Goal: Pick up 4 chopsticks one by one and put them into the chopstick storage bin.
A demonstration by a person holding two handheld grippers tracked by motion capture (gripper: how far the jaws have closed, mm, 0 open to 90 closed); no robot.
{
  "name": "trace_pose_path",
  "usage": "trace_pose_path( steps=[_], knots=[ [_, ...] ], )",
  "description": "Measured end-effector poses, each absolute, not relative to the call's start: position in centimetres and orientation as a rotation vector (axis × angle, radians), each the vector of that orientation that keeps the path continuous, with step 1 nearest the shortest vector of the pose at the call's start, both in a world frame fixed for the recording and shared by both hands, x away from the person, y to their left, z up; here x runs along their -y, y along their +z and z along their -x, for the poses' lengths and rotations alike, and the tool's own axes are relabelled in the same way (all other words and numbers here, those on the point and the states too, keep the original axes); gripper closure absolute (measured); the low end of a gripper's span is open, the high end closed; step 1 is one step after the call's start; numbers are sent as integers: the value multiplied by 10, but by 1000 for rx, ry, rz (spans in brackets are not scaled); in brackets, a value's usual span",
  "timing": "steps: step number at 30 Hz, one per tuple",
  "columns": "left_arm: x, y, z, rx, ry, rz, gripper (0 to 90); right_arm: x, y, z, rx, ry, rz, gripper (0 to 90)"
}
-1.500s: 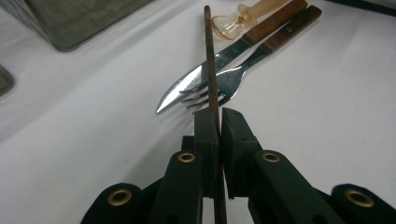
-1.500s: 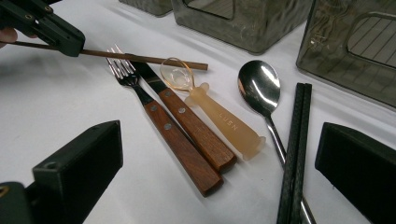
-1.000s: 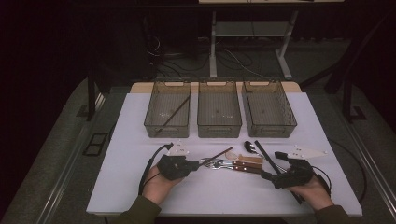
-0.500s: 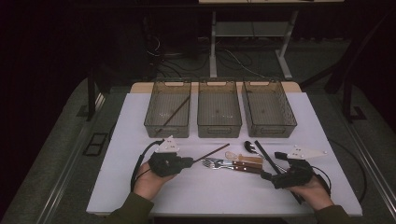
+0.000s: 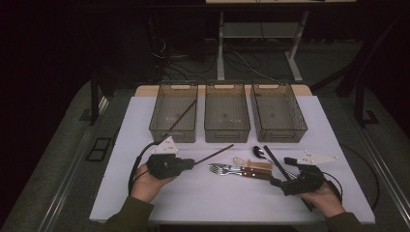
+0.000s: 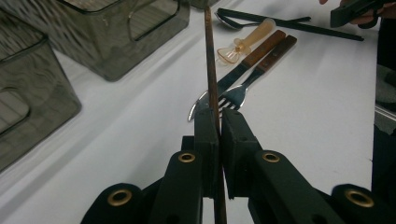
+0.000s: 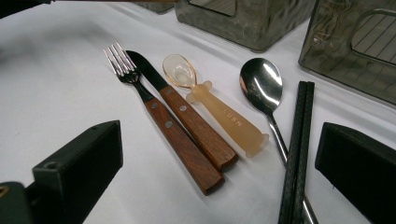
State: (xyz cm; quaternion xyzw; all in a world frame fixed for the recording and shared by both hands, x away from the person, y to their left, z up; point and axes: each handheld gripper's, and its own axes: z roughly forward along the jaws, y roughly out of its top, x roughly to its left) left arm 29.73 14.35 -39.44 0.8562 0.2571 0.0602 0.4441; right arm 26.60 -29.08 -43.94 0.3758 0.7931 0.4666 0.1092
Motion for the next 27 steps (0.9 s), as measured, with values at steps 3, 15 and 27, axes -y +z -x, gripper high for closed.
trace_pose_path(
  steps=[3, 15, 27],
  knots=[
    [-146, -392, -300, -646, 151, -2115, 857, 290, -440, -266, -2334, 1369, -1104, 5],
    [-156, -381, -310, -676, 172, -2065, 857, 290, -441, -267, -2340, 1360, -1105, 5],
    [-165, -371, -328, -728, 221, -2033, 857, 289, -442, -268, -2342, 1356, -1111, 6]
  ],
)
